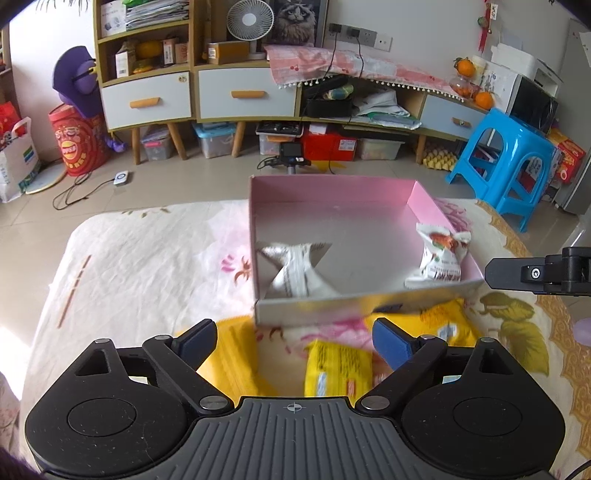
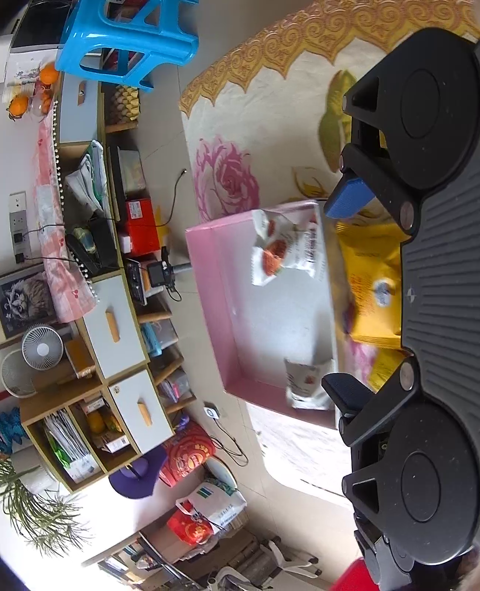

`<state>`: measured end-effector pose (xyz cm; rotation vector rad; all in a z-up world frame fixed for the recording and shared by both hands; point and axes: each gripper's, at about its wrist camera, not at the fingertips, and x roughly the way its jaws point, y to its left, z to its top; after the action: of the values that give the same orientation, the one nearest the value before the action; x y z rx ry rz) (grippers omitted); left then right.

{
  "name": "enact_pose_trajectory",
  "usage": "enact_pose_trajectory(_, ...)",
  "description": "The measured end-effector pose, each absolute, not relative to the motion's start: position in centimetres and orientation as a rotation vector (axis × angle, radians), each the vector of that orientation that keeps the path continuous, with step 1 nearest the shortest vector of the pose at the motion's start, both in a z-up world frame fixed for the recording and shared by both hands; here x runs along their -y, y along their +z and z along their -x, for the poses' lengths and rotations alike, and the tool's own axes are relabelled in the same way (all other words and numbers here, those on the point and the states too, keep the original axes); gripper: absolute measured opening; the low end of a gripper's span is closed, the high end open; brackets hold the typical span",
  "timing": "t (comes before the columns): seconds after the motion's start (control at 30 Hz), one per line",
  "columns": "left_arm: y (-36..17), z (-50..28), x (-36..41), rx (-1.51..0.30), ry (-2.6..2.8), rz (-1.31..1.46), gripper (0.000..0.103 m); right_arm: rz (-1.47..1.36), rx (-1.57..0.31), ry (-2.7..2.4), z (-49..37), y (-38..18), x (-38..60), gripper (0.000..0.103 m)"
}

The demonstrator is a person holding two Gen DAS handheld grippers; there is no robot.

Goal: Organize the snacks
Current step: 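Move both open grippers back over the snack pile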

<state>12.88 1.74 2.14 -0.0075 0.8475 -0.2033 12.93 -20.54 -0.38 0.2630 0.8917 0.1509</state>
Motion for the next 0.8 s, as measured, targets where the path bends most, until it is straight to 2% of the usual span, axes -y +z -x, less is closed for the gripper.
enact_pose_trajectory(0.43,1.3,-8.2,-4.2,-0.854,-0.227,0.070,0.097,-0.230,-0.913,0.213,-8.6,-1.5,19.2,0.088)
enact_pose_trajectory(0.8,-0.5,-5.4,-5.5,-0.819,-0.255,0.007,0.099,-0.201,-0.842,0.246,-5.4,-2.8,18.9,0.091)
